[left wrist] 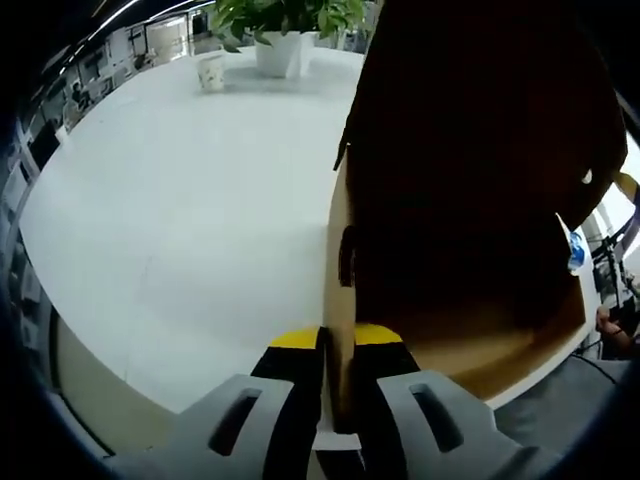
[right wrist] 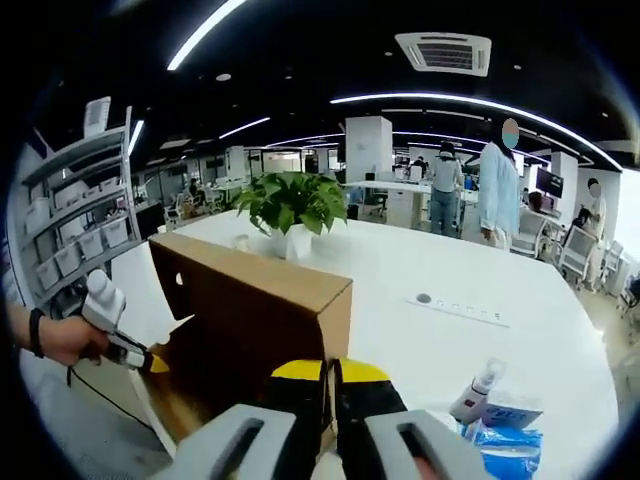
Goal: Operate the shoe box by opening the lid, removing the specified soft item, and placing it in the target area until the item is outside and the box remains undamaged.
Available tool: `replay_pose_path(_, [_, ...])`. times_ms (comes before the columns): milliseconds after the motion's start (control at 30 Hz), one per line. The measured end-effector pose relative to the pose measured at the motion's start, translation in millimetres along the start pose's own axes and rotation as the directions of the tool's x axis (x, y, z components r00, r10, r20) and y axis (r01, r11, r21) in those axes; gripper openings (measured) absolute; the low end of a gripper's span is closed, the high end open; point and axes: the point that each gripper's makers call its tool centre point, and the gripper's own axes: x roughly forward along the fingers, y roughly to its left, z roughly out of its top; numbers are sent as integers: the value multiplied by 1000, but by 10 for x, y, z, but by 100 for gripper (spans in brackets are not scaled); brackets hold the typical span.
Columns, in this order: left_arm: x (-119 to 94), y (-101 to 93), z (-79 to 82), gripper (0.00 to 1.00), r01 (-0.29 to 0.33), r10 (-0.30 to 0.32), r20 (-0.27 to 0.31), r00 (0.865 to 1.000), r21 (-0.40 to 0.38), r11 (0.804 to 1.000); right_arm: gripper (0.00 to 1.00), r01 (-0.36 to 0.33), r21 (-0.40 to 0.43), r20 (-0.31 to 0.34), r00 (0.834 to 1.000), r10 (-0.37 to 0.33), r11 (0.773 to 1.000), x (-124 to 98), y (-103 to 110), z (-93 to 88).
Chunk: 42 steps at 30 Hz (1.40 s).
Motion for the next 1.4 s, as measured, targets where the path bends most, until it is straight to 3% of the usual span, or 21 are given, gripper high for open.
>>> replay_pose_path(667, [-4,-28,0,11,57,-57,15,998,1,998,0,33,-7,9,999,-33,999,-134,93,-140])
replay_pose_path(1400, [8,-47,-7,15,136,-134,37,990,-32,990,0,16,-7,-27,1000,-16,1000,-257,209,-411])
